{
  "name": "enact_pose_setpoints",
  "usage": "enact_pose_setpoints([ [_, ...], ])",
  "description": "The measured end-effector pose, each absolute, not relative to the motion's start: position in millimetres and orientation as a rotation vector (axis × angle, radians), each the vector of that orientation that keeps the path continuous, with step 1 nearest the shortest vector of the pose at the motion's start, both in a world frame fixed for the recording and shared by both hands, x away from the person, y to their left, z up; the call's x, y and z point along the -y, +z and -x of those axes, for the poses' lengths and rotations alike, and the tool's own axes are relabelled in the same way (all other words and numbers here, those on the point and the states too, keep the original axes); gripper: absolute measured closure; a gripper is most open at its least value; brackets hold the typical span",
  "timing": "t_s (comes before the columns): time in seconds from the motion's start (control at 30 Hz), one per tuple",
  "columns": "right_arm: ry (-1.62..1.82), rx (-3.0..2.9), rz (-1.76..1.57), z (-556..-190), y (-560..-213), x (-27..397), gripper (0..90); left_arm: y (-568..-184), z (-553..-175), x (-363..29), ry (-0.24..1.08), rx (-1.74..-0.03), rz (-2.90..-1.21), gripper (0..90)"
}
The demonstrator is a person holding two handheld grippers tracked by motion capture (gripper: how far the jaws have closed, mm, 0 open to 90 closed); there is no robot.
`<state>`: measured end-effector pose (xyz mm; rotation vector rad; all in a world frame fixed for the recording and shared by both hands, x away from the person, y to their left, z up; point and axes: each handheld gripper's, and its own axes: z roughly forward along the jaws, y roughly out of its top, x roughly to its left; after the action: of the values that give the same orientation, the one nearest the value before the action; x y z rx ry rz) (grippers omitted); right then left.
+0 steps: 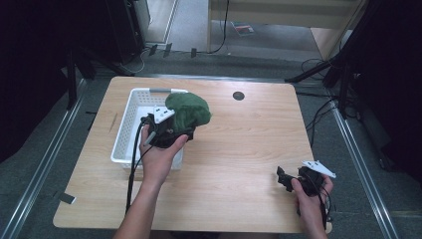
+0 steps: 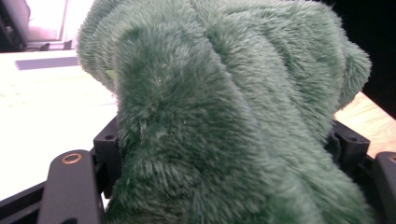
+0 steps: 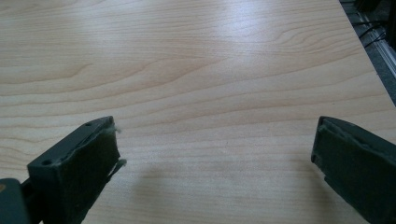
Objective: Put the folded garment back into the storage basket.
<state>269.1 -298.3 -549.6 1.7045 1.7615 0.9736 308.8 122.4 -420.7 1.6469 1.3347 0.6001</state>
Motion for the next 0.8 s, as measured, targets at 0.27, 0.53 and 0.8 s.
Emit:
enact_pose_setpoints([
  [0.27, 0.974, -1.76, -1.705, -269.2, -549.7, 298.3, 1.1, -430.2, -318.7, -152.9, 0.629, -1.414, -1.615, 24.4],
  [0.53, 0.974, -1.76, -1.706, -269.1, -549.6, 298.2, 1.1, -443.2, -331.3, -180.6, 0.653, -1.491, -1.603, 25.3],
  [0.8, 0.973, -1.76, -1.706, -269.1, -549.6, 298.2, 1.1, -459.0, -351.5, -204.1, 0.663, -1.565, -1.599, 26.3],
])
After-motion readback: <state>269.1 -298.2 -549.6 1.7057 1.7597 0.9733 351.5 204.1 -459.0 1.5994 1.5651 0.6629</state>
